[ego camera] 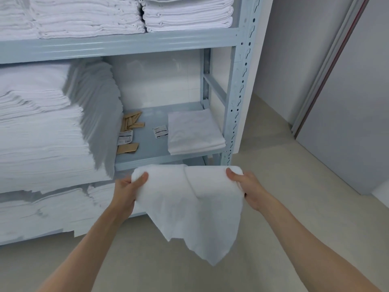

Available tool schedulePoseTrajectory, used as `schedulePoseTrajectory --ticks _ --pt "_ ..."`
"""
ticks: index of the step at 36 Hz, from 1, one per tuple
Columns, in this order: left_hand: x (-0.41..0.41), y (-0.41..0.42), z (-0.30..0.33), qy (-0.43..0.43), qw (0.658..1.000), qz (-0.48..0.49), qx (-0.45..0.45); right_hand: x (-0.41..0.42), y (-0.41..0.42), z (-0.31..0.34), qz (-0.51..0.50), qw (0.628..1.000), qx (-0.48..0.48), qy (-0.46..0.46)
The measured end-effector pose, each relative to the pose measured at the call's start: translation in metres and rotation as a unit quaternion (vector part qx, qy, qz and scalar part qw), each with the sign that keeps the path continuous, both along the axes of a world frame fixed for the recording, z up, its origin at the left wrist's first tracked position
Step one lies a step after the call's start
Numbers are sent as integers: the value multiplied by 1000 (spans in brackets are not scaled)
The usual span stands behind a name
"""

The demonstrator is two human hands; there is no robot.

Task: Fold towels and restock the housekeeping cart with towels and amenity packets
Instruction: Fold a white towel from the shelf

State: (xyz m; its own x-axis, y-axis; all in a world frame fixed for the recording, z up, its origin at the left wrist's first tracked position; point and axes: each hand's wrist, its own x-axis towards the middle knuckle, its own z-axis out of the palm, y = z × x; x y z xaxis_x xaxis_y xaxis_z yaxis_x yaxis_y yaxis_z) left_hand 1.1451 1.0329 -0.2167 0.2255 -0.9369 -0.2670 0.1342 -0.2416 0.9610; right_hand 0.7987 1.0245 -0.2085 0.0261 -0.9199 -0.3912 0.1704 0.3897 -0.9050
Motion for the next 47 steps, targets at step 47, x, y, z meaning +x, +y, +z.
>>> schedulePoseTrajectory --ticks 47 --pt "-21 -22 4 -104 994 23 21 -24 8 2 -84 984 45 148"
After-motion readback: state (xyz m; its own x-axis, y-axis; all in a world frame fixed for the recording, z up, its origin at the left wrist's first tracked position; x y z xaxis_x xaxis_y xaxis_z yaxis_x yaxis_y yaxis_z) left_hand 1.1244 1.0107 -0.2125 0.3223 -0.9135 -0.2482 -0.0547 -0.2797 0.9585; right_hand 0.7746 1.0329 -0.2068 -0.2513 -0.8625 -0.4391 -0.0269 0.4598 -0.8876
